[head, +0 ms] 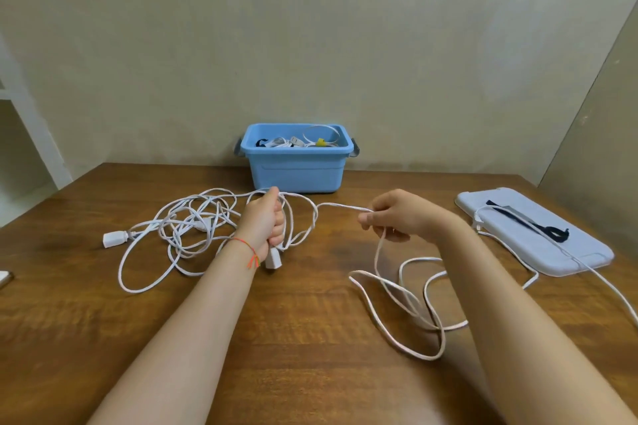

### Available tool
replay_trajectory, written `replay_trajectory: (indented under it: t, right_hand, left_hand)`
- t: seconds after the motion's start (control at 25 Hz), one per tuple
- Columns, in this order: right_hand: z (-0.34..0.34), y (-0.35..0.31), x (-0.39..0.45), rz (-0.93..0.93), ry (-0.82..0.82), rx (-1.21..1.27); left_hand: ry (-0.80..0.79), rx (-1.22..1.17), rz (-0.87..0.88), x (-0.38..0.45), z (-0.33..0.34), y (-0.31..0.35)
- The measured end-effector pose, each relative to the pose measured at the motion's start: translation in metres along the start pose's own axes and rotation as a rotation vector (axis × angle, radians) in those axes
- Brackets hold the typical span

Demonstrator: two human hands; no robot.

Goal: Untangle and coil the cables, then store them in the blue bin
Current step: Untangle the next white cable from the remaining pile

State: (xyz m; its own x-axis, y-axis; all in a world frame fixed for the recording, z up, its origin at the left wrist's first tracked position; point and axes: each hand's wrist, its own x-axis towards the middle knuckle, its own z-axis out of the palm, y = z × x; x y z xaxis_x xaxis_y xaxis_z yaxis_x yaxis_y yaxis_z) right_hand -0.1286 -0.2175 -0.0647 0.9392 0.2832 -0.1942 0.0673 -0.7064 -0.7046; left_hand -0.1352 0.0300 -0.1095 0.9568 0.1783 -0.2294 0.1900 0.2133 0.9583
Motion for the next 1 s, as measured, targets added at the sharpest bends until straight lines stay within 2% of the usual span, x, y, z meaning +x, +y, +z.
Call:
replay_trajectory:
  t: [0.04, 0.08, 0.2, 0.24, 0.32, 0.36, 0.44, 0.52, 0.6, 0.64, 0.72, 0.8, 0.88, 1.0]
  right_hand:
    - [-0.011, 0.001, 0.001, 0.003, -0.026, 0.102]
    - [-0.025, 0.004, 0.002, 0.016, 0.055, 0.174]
    - [-0.062, 0.022, 0.008, 0.192, 0.652, 0.252]
    - [-0.072, 0.027, 0.012, 0.233, 0.799, 0.341]
    - [-0.081, 0.020, 0.016, 0.252, 0.901, 0.539]
    - [-0.079, 0.014, 0.020, 0.263, 0.912, 0.538]
    - [-0.068, -0.008, 0.023, 0.280, 0.915, 0.334]
    - [-0.044, -0.041, 0.015, 0.085, 0.829, 0.165]
    - [-0.016, -0.065, 0.007, -0.147, 0.653, 0.222]
    - [-0.001, -0.073, 0.002, -0.201, 0.533, 0.303]
    - [0.018, -0.080, -0.003, -0.211, 0.383, 0.305]
    - [0.017, -0.072, -0.005, -0.158, 0.378, 0.091]
    - [0.005, -0.055, -0.009, -0.048, 0.455, -0.068]
    - [-0.021, -0.017, -0.008, 0.183, 0.701, -0.192]
  left_hand:
    - [0.053, 0.008, 0.009, 0.003, -0.002, 0.004]
    - [0.124, -0.005, 0.006, 0.005, -0.004, 0.011]
    - [0.407, -0.129, -0.079, 0.016, -0.020, 0.032]
    - [0.460, -0.117, -0.069, 0.018, -0.023, 0.036]
    - [0.418, -0.038, -0.035, 0.015, -0.018, 0.043]
    - [0.323, 0.001, -0.027, 0.010, -0.011, 0.045]
    - [0.077, 0.092, -0.029, -0.006, 0.003, 0.051]
    - [-0.159, 0.211, -0.012, -0.022, 0.018, 0.058]
    - [-0.328, 0.301, 0.006, -0.038, 0.034, 0.064]
    - [-0.373, 0.319, 0.011, -0.045, 0.042, 0.067]
    - [-0.384, 0.310, 0.016, -0.050, 0.049, 0.070]
    - [-0.353, 0.250, 0.020, -0.046, 0.044, 0.068]
    - [-0.275, 0.101, 0.003, -0.034, 0.026, 0.063]
    - [0.027, -0.186, -0.051, -0.010, -0.005, 0.051]
